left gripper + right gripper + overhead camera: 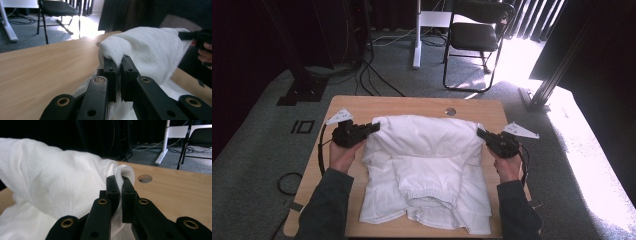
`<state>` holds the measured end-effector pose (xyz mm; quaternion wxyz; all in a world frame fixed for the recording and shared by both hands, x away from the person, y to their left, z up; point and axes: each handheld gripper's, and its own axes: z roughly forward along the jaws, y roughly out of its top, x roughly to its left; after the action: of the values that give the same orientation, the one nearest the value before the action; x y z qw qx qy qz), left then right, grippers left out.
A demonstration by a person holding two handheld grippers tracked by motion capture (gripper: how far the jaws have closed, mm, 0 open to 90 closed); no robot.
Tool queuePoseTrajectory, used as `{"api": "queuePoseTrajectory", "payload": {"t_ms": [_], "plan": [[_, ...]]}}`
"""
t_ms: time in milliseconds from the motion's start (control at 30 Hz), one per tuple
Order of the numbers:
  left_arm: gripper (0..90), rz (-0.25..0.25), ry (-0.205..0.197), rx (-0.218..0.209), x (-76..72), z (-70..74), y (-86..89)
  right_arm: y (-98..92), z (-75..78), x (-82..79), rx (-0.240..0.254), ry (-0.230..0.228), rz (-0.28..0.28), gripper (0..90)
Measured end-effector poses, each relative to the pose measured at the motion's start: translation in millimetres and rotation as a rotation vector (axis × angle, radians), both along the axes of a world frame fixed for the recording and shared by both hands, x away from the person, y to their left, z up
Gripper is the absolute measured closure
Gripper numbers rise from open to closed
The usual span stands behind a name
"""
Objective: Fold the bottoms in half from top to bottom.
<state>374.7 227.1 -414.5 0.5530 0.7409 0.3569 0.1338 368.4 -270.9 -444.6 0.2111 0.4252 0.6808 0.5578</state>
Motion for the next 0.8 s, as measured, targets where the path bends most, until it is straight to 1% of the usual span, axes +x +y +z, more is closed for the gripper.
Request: {"api": "queuePoseTrajectory", "payload": {"t_ms": [33,133,167,200,233,267,300,333,367,400,467,500,567,633,700,767,800], "plan": [[86.4,-0.017,-0.003,0.023,-13.8,-1.1,-0.5,-3.4,-5.7,-21.7,-0.023,-0.007,0.021,88.1],[86.3,-0.033,-0.012,0.053,-31.9,-3.3,-0.2,-6.6,-11.3,-40.9,-0.029,-0.009,0.036,88.1],[86.3,-0.036,-0.017,0.065,-38.0,-4.5,-0.1,-6.6,-11.3,-40.9,-0.029,-0.009,0.036,88.1],[86.3,-0.036,-0.017,0.065,-38.0,-4.5,-0.1,-6.6,-11.3,-40.9,-0.029,-0.009,0.036,88.1],[86.3,-0.027,-0.015,0.072,-51.9,-10.4,1.6,-7.3,-13.2,-47.8,-0.025,-0.009,0.039,88.0],[86.4,-0.028,-0.002,0.069,-57.3,-15.0,2.0,-6.5,-19.0,-64.5,-0.028,-0.013,0.044,88.0],[86.4,-0.024,0.002,0.088,-62.9,-20.1,1.6,-5.2,-21.7,-71.0,-0.042,-0.012,0.044,87.9],[86.4,-0.024,0.017,0.094,-68.2,-25.9,1.7,-3.8,-24.9,-76.9,-0.058,-0.009,0.045,87.9],[86.4,-0.027,0.032,0.089,-72.9,-32.2,2.4,-2.5,-28.4,-82.5,-0.070,0.000,0.045,87.9],[86.4,-0.027,0.050,0.091,-76.8,-39.3,3.6,-1.7,-32.3,-87.9,-0.077,0.015,0.048,87.9],[86.4,-0.024,0.113,0.090,-82.5,-55.7,7.2,-0.6,-41.9,-98.4,-0.084,0.043,0.063,87.9],[86.4,-0.023,0.147,0.086,-84.8,-64.2,8.4,0.1,-47.0,-102.6,-0.091,0.068,0.074,87.9],[86.4,-0.029,0.194,0.124,-89.5,-79.1,6.8,2.0,-58.1,-109.7,-0.117,0.112,0.091,87.9],[86.4,-0.045,0.228,0.140,-92.4,-90.1,4.2,4.0,-70.2,-114.6,-0.131,0.166,0.099,88.0],[86.4,-0.044,0.252,0.170,-93.3,-98.3,1.8,6.0,-83.0,-117.4,-0.145,0.224,0.104,88.0],[86.4,-0.044,0.276,0.181,-93.1,-106.7,-0.6,8.7,-94.8,-118.5,-0.173,0.265,0.110,87.9],[86.4,-0.044,0.276,0.181,-93.1,-106.7,-0.6,8.7,-94.8,-118.5,-0.173,0.265,0.110,87.9]]}}
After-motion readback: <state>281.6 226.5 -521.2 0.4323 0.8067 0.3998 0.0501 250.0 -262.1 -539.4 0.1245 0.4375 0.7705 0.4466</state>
